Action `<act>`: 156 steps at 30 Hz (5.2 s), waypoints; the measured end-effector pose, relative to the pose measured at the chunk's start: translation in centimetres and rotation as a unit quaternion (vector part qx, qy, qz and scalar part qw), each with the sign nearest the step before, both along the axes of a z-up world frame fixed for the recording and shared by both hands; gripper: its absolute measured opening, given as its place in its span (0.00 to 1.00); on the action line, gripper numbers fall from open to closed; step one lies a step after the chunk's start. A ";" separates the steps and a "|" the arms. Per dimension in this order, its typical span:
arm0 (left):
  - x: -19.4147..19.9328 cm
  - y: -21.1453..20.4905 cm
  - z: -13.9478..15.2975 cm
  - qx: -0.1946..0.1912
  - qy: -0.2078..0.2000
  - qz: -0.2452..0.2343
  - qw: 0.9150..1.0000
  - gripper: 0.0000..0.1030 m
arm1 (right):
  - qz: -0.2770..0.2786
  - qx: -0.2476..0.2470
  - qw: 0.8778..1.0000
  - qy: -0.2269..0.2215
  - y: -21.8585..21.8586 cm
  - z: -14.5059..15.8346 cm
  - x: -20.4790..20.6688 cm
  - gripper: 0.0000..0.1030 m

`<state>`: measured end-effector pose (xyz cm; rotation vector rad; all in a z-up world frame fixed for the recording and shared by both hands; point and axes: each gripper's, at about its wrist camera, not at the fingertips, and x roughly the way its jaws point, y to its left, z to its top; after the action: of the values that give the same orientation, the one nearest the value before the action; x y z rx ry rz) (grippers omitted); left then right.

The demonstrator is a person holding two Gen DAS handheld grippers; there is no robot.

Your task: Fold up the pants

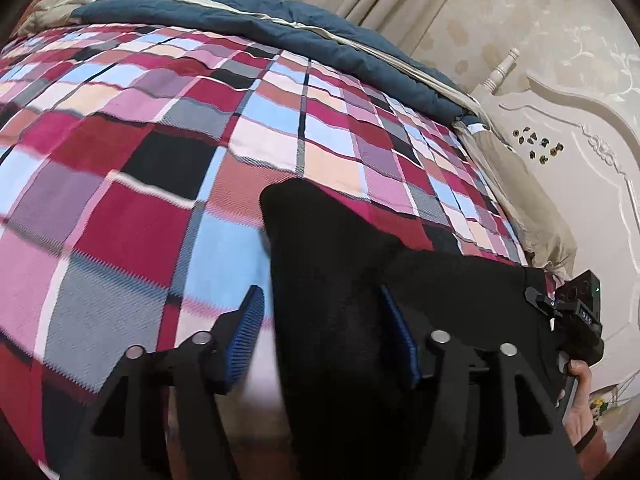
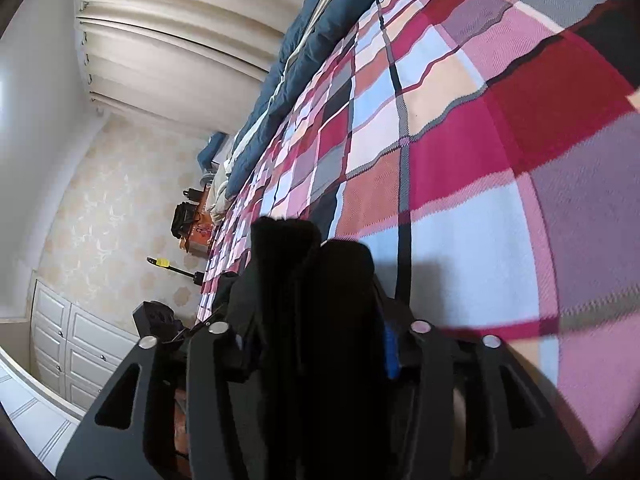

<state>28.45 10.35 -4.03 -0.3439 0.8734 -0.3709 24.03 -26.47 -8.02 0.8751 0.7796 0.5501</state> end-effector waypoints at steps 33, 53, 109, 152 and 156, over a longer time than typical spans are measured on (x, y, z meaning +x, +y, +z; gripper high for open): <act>-11.5 0.6 -1.9 -0.164 0.070 0.000 0.984 0.82 | -0.017 -0.036 0.999 0.027 1.7 0.6 -10.7 0.91; -16.3 0.3 -0.5 -0.102 0.047 -0.002 0.994 0.43 | 0.016 -0.050 0.998 0.026 1.7 1.3 -17.4 0.29; -28.0 -3.8 1.1 0.138 -0.056 0.082 0.986 0.84 | -0.066 -0.342 0.937 0.003 10.0 1.3 -25.3 0.95; -28.4 -3.9 1.4 0.173 -0.060 0.109 0.977 0.84 | -0.070 -0.375 0.924 0.000 11.4 1.6 -26.4 0.95; -28.5 -4.1 1.5 0.178 -0.064 0.107 0.976 0.84 | -0.068 -0.373 0.926 0.002 11.6 1.4 -26.7 0.95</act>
<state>-0.03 6.26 -2.48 -0.0786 0.7498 -0.0326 -2.63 -14.91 -6.62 0.2173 0.8374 0.0969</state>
